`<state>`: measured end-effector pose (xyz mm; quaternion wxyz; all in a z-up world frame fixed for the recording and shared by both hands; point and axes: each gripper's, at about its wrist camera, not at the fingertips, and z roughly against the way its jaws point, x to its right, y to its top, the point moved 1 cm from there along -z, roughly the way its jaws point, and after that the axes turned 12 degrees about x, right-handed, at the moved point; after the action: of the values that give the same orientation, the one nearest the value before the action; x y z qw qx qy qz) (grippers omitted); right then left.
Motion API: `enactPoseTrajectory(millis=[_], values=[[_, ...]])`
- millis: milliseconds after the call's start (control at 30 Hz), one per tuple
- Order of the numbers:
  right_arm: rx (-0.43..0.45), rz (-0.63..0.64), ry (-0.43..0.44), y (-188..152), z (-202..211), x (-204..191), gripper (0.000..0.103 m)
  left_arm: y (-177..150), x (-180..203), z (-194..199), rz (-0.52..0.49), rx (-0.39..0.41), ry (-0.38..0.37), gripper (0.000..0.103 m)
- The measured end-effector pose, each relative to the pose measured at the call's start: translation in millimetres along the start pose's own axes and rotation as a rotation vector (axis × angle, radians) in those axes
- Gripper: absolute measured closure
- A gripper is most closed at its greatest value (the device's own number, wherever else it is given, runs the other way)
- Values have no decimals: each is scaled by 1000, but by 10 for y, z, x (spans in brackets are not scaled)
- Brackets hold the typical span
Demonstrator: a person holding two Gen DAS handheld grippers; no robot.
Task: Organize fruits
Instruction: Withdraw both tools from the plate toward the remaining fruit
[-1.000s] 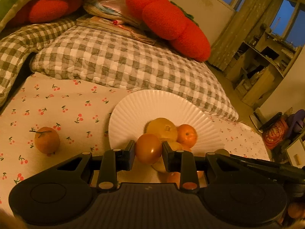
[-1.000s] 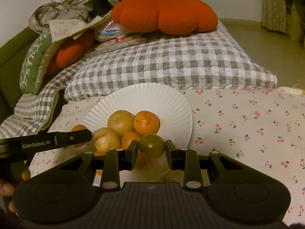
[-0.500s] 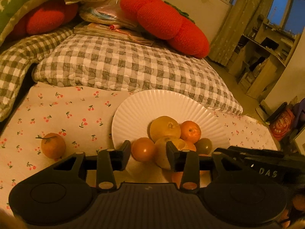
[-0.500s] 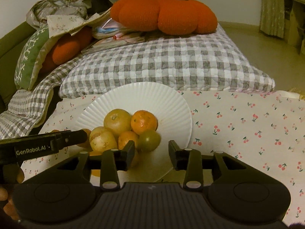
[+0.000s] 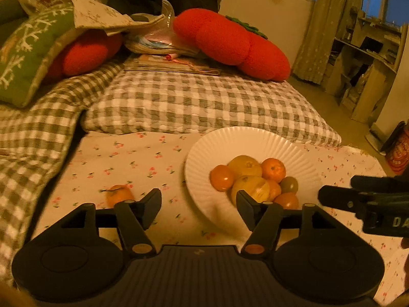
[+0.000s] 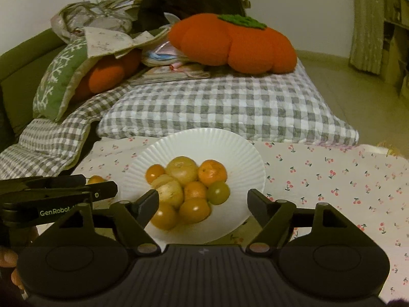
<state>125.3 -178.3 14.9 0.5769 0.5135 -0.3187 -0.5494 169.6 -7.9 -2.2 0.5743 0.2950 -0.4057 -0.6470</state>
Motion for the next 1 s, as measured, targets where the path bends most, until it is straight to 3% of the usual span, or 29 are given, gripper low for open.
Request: enactPoseTrajectory(millis=[267, 433, 700, 1000], values=[[23, 54, -12, -53, 319, -182, 8, -51, -116, 356, -43, 39, 69, 23], [8, 79, -40, -138, 456, -239, 3, -119, -331, 615, -13, 59, 95, 12], [20, 103, -102, -278, 738, -303, 0, -208, -714, 815, 85, 46, 155, 10], [52, 29, -93, -318, 858, -246, 0, -227, -978, 955, 180, 26, 212, 10]])
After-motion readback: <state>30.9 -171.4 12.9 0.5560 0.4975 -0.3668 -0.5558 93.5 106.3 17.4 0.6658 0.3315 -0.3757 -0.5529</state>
